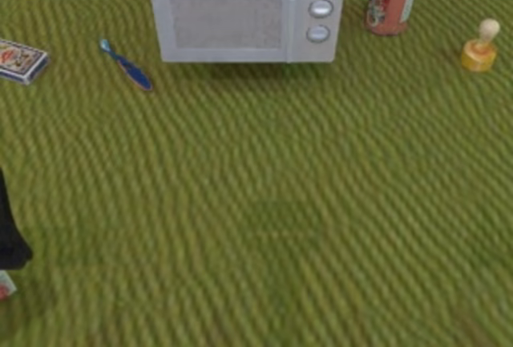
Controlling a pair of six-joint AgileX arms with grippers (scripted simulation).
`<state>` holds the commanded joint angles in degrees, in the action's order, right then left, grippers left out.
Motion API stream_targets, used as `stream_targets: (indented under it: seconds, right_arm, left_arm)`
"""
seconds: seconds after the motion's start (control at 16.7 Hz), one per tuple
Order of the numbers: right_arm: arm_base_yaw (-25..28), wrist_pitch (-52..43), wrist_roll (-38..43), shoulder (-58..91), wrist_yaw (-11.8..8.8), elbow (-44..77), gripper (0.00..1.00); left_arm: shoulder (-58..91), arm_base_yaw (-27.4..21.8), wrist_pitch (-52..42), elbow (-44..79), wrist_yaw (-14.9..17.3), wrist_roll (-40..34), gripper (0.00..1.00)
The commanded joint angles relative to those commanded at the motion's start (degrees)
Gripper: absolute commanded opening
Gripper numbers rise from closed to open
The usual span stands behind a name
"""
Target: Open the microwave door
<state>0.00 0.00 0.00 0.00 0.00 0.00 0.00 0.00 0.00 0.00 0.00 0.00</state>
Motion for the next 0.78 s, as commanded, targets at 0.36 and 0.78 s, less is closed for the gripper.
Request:
stream_targets:
  seconds: [0.36,0.78]
  right_arm:
    - [0.0,0.0,0.0,0.0,0.0,0.0,1.00]
    - [0.0,0.0,0.0,0.0,0.0,0.0,1.00]
  left_arm:
    - [5.7,-2.5,-0.4,4.6,-2.2,-1.0,1.00]
    - [36.8,-14.2,-1.5,27.4,-12.6,-6.9,1.00]
